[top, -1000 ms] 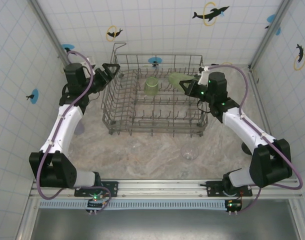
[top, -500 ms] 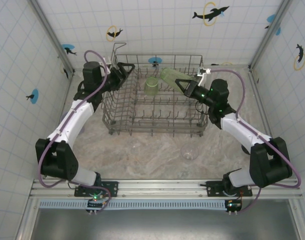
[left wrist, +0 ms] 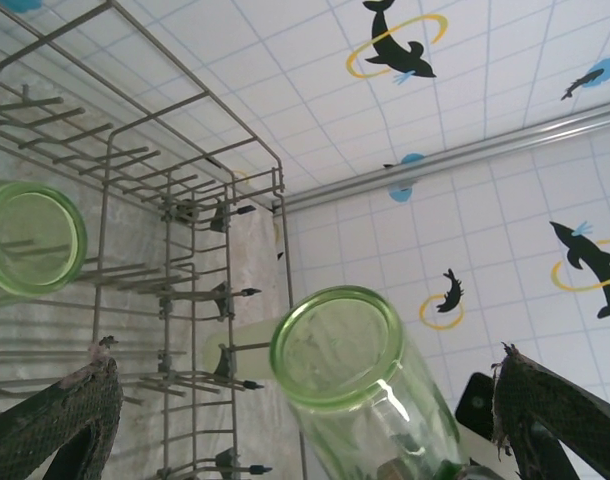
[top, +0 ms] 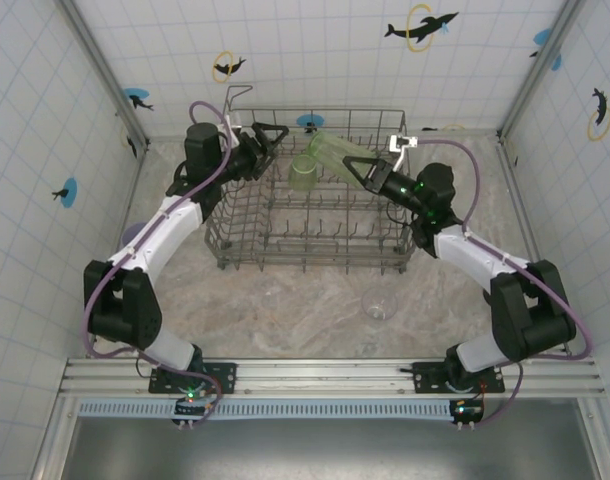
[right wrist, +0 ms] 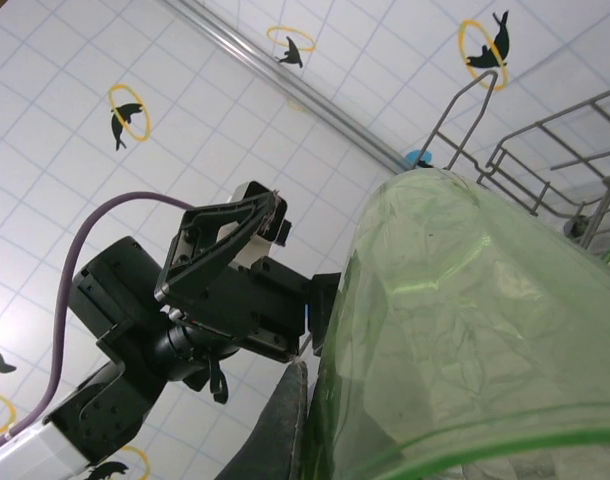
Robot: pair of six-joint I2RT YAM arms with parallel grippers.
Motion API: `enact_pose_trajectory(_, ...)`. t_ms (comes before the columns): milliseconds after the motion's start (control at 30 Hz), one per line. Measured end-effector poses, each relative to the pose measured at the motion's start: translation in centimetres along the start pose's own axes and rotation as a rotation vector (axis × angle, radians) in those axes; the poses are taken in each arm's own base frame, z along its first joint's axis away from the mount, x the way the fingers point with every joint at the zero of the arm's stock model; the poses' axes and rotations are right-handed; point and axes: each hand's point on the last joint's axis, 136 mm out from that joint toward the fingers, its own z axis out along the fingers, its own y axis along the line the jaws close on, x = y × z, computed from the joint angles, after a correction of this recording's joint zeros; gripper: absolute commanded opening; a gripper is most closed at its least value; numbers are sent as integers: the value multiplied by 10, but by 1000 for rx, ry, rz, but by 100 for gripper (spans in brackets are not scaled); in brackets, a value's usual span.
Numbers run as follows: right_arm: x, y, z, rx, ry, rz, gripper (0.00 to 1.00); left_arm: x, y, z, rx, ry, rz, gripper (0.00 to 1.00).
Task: Load the cups into the dish rack
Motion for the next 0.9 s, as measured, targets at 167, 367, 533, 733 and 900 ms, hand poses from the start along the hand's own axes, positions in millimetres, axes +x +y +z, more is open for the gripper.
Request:
enact_pose_trajectory(167, 2, 5, 4, -38, 2, 25, 0, 12, -1, 11, 14, 33, -20, 97)
enact_pose_trajectory(367, 1, 9, 8, -90, -12, 60, 0, 21, -2, 24, 28, 64, -34, 97)
enact_pose_trajectory(533, 6, 9, 12, -102, -2, 86, 0, 23, -4, 29, 43, 70, -46, 97)
enact_pose_trajectory(733, 11, 7, 16, -113, 5, 109, 0, 33, -16, 34, 75, 84, -57, 94)
enact_pose_trajectory(900, 11, 8, 20, -128, 1, 109, 0, 34, -20, 36, 85, 75, -60, 88)
